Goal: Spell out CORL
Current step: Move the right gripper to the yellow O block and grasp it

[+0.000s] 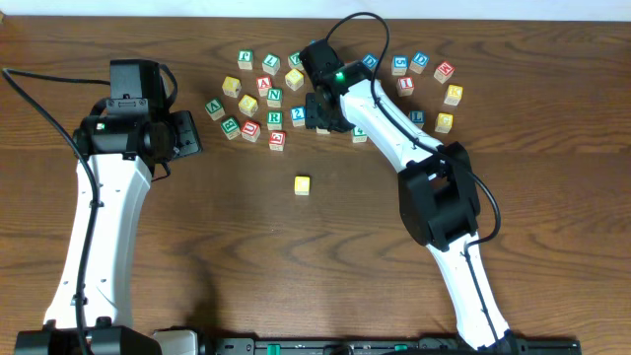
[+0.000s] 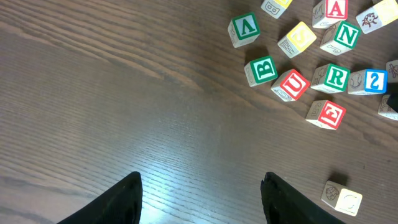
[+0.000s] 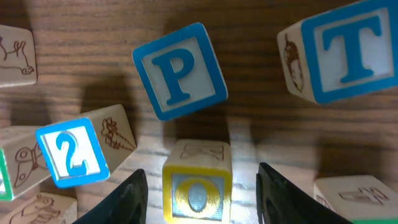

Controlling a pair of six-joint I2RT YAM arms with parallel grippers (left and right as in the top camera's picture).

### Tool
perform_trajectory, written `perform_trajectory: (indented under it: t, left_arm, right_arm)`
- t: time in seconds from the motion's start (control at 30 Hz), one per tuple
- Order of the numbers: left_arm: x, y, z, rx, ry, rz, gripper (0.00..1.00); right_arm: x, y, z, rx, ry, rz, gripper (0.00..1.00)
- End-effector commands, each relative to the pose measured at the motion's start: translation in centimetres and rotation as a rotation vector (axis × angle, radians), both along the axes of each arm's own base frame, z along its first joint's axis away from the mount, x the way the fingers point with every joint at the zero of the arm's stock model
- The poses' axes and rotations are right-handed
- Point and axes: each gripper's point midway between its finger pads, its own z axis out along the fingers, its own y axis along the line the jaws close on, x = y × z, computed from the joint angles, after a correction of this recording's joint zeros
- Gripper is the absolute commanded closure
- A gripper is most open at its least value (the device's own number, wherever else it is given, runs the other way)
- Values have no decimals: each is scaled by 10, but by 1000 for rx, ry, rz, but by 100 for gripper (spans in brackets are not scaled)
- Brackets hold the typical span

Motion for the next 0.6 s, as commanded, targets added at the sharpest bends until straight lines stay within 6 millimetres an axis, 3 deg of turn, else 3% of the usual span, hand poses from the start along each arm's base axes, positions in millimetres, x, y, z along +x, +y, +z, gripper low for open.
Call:
perform_trajectory:
  t: [0.0, 0.17, 0.47, 0.57]
  left_arm:
    - [1, 3, 12, 20, -31, -5, 40]
    - [1, 3, 12, 20, -31, -6, 39]
    - [2, 3, 13, 20, -38, -6, 39]
    - [2, 3, 13, 21, -38, -5, 39]
  right_arm:
    - [1, 3, -12, -16, 0, -11, 51]
    - [1, 3, -12, -18, -3, 0, 59]
    - [-2, 0, -12, -47, 4, 67, 82]
    - [-3, -2, -1, -47, -1, 73, 83]
